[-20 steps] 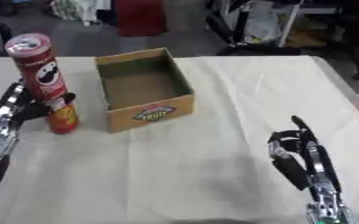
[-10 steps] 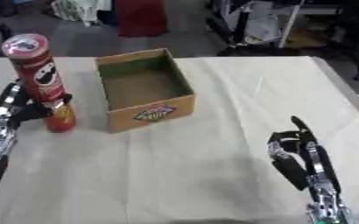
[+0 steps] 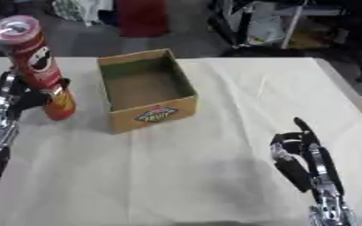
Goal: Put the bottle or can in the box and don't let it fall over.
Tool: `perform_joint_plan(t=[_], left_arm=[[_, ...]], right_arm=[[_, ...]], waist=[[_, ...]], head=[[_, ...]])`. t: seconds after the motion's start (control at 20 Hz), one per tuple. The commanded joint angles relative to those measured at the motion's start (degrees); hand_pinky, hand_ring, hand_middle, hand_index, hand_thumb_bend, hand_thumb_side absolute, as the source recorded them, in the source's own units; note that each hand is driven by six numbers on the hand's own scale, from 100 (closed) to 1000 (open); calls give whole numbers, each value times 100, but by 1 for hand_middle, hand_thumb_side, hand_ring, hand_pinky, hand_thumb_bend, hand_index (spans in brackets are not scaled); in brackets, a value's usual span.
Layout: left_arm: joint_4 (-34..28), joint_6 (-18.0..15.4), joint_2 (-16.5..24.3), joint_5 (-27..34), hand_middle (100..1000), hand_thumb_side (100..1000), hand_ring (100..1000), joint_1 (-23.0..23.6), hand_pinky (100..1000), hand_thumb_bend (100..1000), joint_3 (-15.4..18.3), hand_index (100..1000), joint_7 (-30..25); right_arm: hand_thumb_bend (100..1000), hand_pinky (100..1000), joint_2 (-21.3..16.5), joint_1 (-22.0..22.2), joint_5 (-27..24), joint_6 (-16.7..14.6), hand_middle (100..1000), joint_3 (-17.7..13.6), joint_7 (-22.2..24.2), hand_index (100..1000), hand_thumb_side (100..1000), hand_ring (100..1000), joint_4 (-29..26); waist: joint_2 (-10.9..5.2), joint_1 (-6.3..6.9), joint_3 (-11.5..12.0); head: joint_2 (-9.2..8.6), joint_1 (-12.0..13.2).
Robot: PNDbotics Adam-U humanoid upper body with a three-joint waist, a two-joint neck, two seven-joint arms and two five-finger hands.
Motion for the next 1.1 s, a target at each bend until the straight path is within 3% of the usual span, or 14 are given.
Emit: perform_joint_plan(t=[0.05,0.4,0.7,0.8,0.85,1.1], left_arm=[[-99,-25,5,78,447,100,898,-407,925,365,-77,566,-33],[348,-125,-276,-116,462,100,900,-1117,921,398,-385,585,-343],[899,-205,-642,-443,564,100,910,-1333,919,496,-549,686,-561],[1021,-248,-705,-632,685,186,929,-1327,924,603,-610,777,-596],[1060,-271,-716,-791,812,332,958,-1312,935,719,-646,880,-606],[1108,-345,-724,-1543,946,597,1000,-1186,958,902,-672,995,-513]], right_arm=[[100,745,-25,-55,-46,-11,663,20,34,1000,485,668,-41],[100,744,1,-60,-91,-26,661,109,109,1000,487,666,1],[100,743,37,-100,-139,-38,660,169,159,1000,485,664,52],[100,743,48,-112,-158,-39,659,170,159,1000,483,663,62],[100,743,50,-116,-165,-38,658,168,154,1000,482,663,67],[100,743,56,-124,-181,-40,657,159,139,1000,482,662,84]], waist=[[-73,-3,-49],[-64,-40,-243],[-51,-76,-366],[-51,-79,-388],[-51,-78,-391],[-53,-68,-371]], head=[[-3,51],[-19,180],[-38,237],[-42,253],[-45,247],[-50,206]])
